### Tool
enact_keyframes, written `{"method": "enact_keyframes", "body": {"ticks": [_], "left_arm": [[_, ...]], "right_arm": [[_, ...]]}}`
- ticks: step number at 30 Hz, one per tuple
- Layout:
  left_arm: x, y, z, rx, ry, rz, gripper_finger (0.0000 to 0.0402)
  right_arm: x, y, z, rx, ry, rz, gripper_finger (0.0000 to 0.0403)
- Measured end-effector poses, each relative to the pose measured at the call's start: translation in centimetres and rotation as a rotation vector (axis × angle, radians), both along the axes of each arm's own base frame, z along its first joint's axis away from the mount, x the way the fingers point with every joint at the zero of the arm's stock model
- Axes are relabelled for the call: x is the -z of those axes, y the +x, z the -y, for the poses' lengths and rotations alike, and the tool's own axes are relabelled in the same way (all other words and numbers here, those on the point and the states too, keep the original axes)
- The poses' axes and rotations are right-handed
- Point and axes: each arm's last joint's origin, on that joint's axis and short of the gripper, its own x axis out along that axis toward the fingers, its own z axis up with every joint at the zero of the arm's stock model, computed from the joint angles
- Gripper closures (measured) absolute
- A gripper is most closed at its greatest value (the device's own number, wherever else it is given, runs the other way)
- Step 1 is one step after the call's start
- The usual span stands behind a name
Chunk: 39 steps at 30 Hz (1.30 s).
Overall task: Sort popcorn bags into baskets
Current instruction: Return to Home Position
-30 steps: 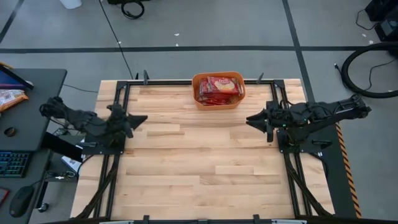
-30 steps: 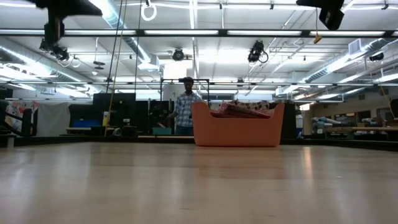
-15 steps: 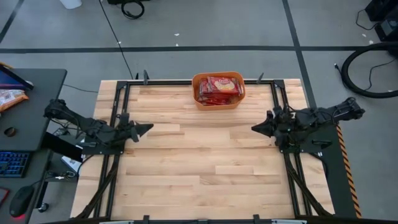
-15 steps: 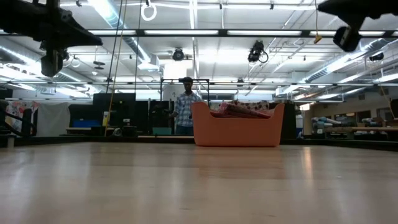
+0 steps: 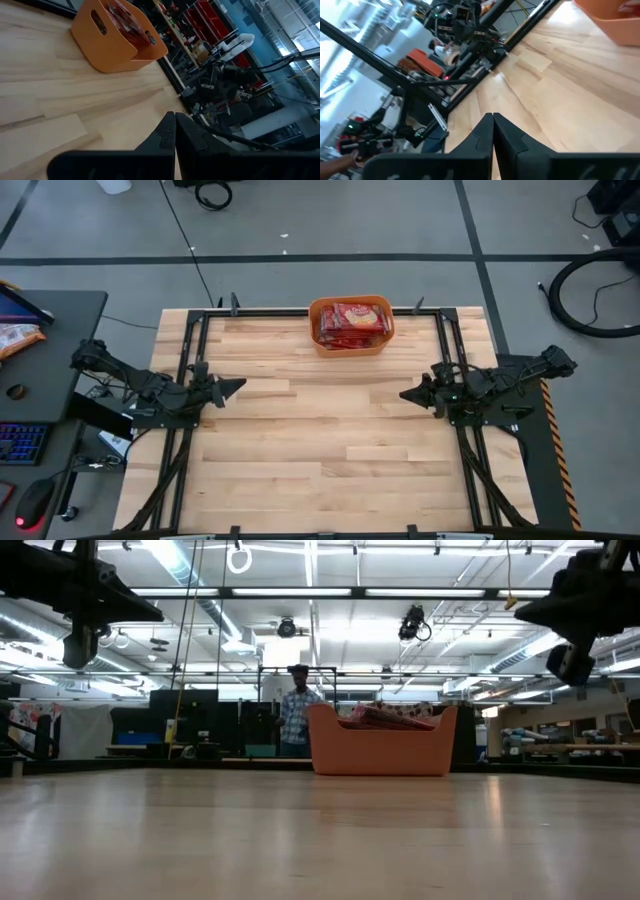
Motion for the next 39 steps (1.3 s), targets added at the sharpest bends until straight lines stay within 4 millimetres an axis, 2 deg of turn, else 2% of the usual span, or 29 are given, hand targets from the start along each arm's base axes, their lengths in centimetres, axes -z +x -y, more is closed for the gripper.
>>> {"method": "enact_keyframes", "body": {"ticks": [9,20,26,31,33,37,39], "left_arm": [[0.1,0.0,0.1,0.017,-0.027,0.002,0.0399],[-0.1,0.0,0.0,-0.027,-0.066,0.04,0.0399],[0.0,0.0,-0.1,-0.057,-0.027,0.023,0.0372],[0.3,0.0,0.1,0.06,0.146,-0.094,0.0365],[0.6,0.0,0.2,0.144,0.244,-0.161,0.0366],[1.7,-0.3,0.4,0.355,0.555,-0.369,0.0366],[2.0,-0.4,0.4,0.424,0.681,-0.432,0.0366]], "right_arm": [[2.8,0.3,-0.3,-0.023,0.043,0.05,0.0396],[3.1,0.2,-0.5,-0.039,0.024,0.019,0.0394],[3.2,0.2,-0.5,-0.045,-0.082,0.012,0.0383],[3.2,0.2,-0.6,-0.08,-0.221,0.013,0.0379],[3.2,0.2,-0.6,-0.112,-0.345,0.016,0.038],[3.2,0.2,-0.7,-0.174,-0.682,0.028,0.038],[3.2,0.2,-0.7,-0.183,-0.787,0.032,0.038]]}}
